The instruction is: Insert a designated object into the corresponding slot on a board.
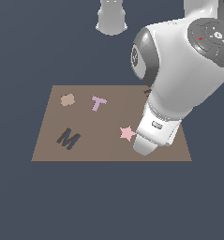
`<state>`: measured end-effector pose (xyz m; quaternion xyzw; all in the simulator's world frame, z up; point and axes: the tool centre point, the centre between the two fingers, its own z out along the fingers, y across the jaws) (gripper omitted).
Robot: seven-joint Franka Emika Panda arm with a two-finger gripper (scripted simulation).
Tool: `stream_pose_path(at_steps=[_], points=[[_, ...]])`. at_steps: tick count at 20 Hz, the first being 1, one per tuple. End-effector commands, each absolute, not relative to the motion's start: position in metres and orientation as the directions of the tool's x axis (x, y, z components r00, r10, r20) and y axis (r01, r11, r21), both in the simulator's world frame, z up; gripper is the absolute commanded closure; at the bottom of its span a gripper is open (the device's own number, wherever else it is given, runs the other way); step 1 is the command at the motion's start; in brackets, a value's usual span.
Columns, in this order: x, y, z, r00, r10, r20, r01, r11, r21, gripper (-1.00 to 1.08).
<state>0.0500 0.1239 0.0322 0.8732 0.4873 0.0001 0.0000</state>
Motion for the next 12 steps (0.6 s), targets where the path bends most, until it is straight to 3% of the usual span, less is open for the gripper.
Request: stream_pose_path(at_steps=[1,12], points=[[0.041,0.113,0.033,0.461,0.887,0.0,0.887,-0.461,0.001,1.08],[0.01,0.054,0.035,0.119,0.993,0.0,0.993,-0.119,0.001,1.08]])
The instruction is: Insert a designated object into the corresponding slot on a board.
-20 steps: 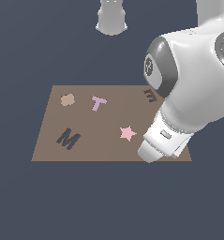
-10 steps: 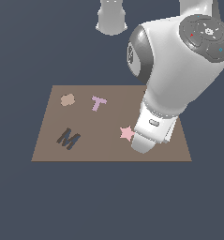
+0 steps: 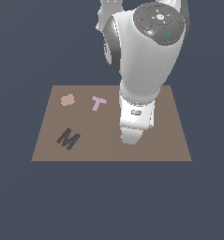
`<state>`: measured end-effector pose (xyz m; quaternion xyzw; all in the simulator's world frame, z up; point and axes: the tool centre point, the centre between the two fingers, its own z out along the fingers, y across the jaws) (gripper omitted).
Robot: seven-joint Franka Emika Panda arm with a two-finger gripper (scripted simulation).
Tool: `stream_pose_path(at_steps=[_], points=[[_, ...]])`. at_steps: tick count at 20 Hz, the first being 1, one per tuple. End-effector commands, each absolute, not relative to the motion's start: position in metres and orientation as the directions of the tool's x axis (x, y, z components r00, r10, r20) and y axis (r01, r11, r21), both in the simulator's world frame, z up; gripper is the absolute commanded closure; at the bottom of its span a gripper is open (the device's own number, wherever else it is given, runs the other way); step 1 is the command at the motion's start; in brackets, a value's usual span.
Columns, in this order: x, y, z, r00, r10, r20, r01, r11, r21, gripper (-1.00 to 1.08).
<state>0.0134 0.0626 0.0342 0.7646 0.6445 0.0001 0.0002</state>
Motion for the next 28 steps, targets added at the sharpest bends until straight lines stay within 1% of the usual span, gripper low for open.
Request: stream_pose_path(at_steps=[1,7,14,21,28], points=[[0.009,0.048,0.035,0.088,0.996,0.0,0.996,-0.088,0.001,1.08],[0.003,0.014,0.036,-0.096,0.995,0.0,0.995,0.096,0.001,1.08],[0.005,-0.027,0.037,-0.301,0.954,-0.001,0.954,0.301,0.001,1.08],[0.016,-0.065,0.038,-0.489,0.872,-0.001,0.872,0.489,0.001,1.08],[0.034,-0.1,0.039,-0.652,0.758,-0.002,0.758,0.652,0.001,1.08]])
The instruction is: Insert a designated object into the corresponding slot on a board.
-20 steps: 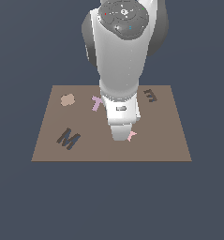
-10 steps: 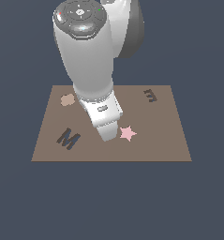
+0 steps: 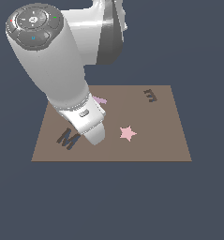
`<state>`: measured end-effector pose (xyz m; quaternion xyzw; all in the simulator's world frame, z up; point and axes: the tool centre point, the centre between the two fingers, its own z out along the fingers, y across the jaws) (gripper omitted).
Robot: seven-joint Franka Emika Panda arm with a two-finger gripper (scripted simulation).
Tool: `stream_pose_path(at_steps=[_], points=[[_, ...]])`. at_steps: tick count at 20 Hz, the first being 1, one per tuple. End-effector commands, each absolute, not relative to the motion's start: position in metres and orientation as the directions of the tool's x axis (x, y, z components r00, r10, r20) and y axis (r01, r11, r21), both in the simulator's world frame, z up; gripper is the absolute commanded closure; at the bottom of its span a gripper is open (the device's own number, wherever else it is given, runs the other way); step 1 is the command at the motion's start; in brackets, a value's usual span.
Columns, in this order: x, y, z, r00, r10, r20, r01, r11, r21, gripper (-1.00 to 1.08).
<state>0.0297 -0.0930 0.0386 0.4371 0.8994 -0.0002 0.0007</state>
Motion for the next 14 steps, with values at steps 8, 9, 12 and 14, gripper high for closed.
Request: stream_pose_path(at_steps=[8,9,12,14], points=[[0.056,-0.125,0.04,-0.773,0.635,-0.002,0.635,0.773,0.0,1.08],[0.058,-0.127,0.04,-0.783,0.622,-0.002,0.622,0.783,0.0,1.08],[0.065,-0.133,0.04,-0.81,0.586,-0.001,0.586,0.81,0.0,1.08],[0.069,-0.136,0.04,-0.825,0.566,-0.001,0.566,0.825,0.0,1.08]])
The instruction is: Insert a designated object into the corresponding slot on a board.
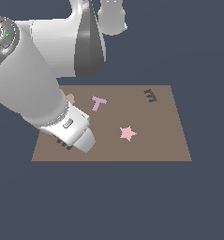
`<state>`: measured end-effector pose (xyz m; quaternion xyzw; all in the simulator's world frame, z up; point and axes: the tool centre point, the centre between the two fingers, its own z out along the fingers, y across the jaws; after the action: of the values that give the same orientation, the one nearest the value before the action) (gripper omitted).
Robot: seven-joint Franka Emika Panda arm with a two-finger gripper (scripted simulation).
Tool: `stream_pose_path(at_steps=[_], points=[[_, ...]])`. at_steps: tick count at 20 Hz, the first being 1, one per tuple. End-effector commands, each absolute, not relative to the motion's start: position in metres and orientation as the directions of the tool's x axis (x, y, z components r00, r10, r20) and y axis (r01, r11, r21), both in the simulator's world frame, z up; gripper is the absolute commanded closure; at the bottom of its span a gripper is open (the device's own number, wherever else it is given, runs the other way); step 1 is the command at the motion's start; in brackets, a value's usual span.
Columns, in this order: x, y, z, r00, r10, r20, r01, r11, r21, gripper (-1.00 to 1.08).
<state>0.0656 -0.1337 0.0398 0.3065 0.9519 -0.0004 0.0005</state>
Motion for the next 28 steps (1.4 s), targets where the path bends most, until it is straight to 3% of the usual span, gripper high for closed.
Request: stream_pose_path(at_steps=[1,22,23,28], points=[[0.071,-0.137,0.04,-0.831,0.557,-0.001,0.557,0.831,0.0,1.08],[0.079,-0.141,0.03,-0.856,0.517,-0.001,0.517,0.856,0.0,1.08],[0.079,-0.141,0.03,-0.856,0.517,-0.001,0.517,0.856,0.0,-0.92],[0.079,-0.141,0.03,-0.856,0.517,-0.001,0.517,0.856,0.0,-0.92]])
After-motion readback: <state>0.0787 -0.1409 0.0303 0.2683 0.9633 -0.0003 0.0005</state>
